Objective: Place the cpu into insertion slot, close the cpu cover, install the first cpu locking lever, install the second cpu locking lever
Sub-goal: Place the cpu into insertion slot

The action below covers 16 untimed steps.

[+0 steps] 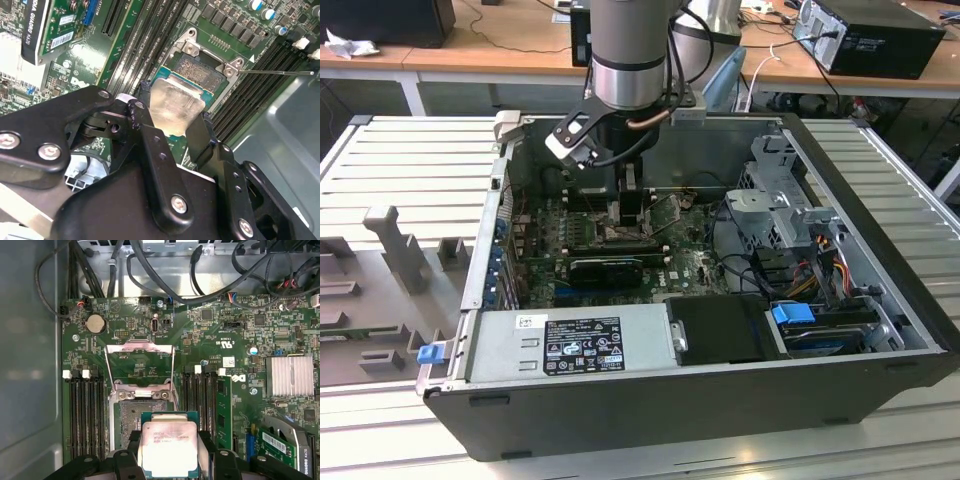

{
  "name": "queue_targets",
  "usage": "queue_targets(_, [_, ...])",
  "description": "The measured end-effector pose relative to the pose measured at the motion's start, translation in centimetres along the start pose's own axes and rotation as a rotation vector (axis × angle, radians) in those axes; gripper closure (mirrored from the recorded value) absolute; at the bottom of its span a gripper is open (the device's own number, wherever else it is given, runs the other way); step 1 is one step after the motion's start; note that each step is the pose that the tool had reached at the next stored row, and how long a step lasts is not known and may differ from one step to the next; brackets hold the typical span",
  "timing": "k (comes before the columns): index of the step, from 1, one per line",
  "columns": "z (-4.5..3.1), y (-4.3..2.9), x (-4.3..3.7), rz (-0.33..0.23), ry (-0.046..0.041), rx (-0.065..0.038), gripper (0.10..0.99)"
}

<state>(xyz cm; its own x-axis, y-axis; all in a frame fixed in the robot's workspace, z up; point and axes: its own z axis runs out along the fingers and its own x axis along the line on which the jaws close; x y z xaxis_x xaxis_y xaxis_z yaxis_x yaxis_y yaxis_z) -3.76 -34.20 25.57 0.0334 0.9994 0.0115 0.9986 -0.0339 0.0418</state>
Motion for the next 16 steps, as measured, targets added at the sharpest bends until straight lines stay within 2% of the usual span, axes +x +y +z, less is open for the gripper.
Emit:
queue_targets(3, [0.44,-0.02,0.09,0.0,0.0001,0.0,0.557])
queue_targets(10, [1.62,0.07,1.07,-0.004,0.0003,0.003,0.557])
queue_targets(16, [2.52,0.04,1.16,-0.017,0.0009,0.003,0.557])
